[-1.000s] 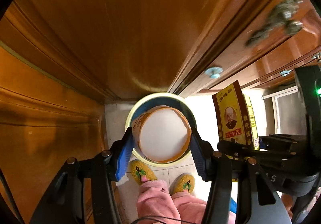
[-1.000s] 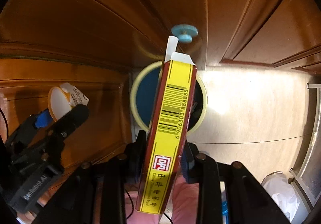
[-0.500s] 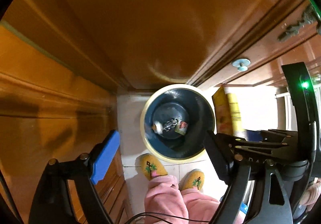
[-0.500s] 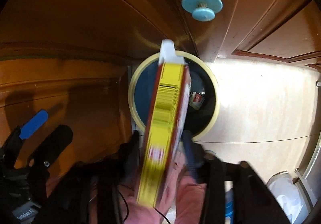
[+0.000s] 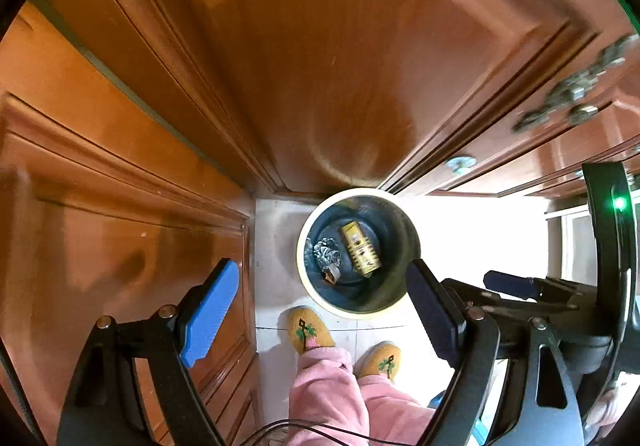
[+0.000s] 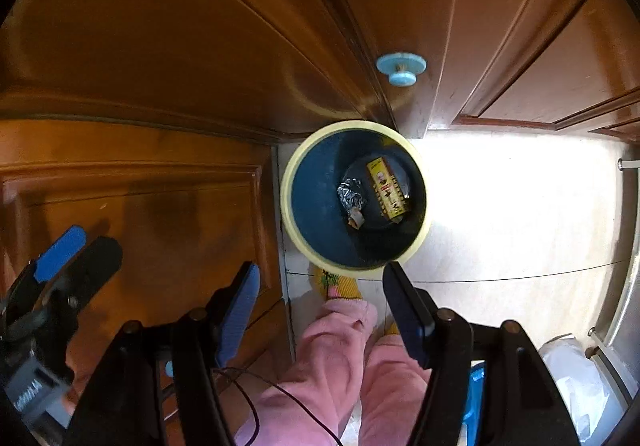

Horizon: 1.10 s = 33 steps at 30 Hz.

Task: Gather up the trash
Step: 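Raise both tools back up over the counter trash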

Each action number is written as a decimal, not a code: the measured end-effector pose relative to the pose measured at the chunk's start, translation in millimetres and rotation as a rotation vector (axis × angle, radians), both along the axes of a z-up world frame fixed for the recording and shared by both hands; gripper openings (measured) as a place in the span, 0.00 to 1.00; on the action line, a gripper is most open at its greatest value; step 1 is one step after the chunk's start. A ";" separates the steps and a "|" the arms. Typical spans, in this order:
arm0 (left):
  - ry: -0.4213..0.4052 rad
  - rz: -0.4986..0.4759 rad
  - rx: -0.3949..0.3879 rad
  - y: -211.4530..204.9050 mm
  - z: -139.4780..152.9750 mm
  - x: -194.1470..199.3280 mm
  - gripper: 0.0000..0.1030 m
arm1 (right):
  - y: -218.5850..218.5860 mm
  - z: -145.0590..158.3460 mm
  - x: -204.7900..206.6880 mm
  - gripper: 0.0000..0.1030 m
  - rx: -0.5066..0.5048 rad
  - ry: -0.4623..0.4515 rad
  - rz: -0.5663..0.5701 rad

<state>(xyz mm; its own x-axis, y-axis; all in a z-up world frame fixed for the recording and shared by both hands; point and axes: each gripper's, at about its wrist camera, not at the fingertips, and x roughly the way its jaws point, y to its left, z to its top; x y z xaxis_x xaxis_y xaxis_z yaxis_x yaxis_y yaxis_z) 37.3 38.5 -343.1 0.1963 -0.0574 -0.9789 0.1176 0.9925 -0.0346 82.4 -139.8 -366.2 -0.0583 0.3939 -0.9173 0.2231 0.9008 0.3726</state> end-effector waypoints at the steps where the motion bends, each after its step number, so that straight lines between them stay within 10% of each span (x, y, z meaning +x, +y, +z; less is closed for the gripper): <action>1: -0.008 -0.005 -0.005 -1.0 9.6 -1.9 0.82 | -1.2 11.9 -3.0 0.63 -0.001 -0.005 0.000; 23: -0.347 -0.151 -0.029 -15.6 276.1 -32.6 0.82 | -38.4 261.8 -47.9 0.63 0.015 -0.332 -0.046; 33: -0.444 -0.175 -0.044 -20.2 329.5 -23.2 0.82 | -52.6 320.5 -45.3 0.63 0.003 -0.424 -0.077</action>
